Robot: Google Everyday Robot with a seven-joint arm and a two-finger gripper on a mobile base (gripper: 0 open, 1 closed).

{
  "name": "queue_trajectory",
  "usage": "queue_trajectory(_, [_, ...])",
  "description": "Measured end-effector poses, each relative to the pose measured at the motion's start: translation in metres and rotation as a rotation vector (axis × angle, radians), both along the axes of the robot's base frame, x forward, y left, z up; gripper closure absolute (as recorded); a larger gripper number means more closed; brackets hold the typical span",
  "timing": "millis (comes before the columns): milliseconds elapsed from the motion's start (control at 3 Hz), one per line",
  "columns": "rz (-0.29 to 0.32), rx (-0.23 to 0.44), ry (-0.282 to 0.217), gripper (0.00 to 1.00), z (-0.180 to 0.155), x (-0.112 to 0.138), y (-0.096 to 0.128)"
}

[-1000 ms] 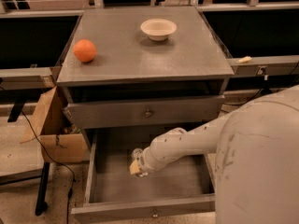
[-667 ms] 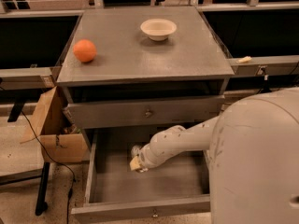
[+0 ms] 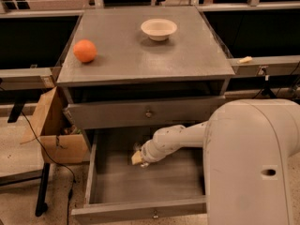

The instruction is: Place 7up can into middle drawer

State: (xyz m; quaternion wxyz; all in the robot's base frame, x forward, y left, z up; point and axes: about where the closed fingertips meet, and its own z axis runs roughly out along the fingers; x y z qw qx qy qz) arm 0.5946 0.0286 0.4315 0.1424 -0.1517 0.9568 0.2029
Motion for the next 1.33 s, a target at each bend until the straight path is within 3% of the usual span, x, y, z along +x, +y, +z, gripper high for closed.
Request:
queue_trajectory(667, [-0.003, 0.012, 0.0, 0.06, -0.013, 0.016, 0.01])
queue_trajectory(1333, [-0.003, 0.003, -0.008, 0.0, -0.016, 0.017, 0.014])
